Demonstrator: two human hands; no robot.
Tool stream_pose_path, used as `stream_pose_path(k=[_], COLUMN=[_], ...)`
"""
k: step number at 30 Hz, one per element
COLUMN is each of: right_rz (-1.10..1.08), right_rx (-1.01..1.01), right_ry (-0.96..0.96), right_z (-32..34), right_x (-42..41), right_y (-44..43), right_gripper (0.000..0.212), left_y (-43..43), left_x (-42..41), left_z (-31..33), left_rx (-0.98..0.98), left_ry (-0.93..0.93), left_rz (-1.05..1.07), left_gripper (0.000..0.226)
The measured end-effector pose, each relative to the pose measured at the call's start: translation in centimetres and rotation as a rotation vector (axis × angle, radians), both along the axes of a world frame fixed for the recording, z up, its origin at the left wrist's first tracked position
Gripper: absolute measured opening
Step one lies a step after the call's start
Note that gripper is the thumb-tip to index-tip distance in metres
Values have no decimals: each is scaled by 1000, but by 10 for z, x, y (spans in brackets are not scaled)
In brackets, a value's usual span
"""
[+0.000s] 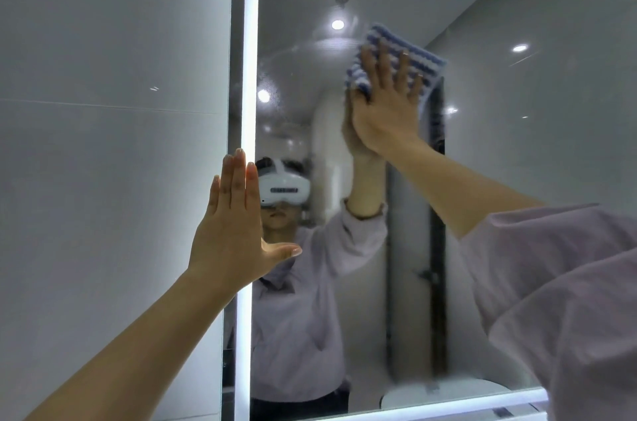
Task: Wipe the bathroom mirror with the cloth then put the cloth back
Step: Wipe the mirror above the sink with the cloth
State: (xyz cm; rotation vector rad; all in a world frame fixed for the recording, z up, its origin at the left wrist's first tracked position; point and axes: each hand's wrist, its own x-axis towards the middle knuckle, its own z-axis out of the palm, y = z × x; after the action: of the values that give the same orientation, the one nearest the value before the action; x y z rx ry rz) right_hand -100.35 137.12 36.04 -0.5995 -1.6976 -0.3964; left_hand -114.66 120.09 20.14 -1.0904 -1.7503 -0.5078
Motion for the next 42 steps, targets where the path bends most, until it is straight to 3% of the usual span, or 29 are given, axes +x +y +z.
stream_pose_path(k=[5,15,25,32,35,39,42], right_rz=[-41,-9,23,25,25,17,38], right_rx=[293,358,23,-52,84,323,358], right_ry=[-263,-371,29,93,-2,-285,-347], right_z=[0,19,38,25,-3,-51,-73], right_x=[-56,-52,18,2,-22,-58,-68], right_y=[-55,-56,21,6,-24,-59,-67], right_gripper=[57,54,55,57,56,57,55], left_y=[-2,-3,-3,-2,-2,-2,-2], left_x=[2,2,2,4,5,6,7], left_z=[0,0,1,1,1,2,2], left_rx=[2,0,2,0,-4,-1,0], left_ry=[27,36,21,3,5,13,36], left_rz=[-8,30,16,20,18,25,39], left_gripper=[130,131,129,131,133,133,134])
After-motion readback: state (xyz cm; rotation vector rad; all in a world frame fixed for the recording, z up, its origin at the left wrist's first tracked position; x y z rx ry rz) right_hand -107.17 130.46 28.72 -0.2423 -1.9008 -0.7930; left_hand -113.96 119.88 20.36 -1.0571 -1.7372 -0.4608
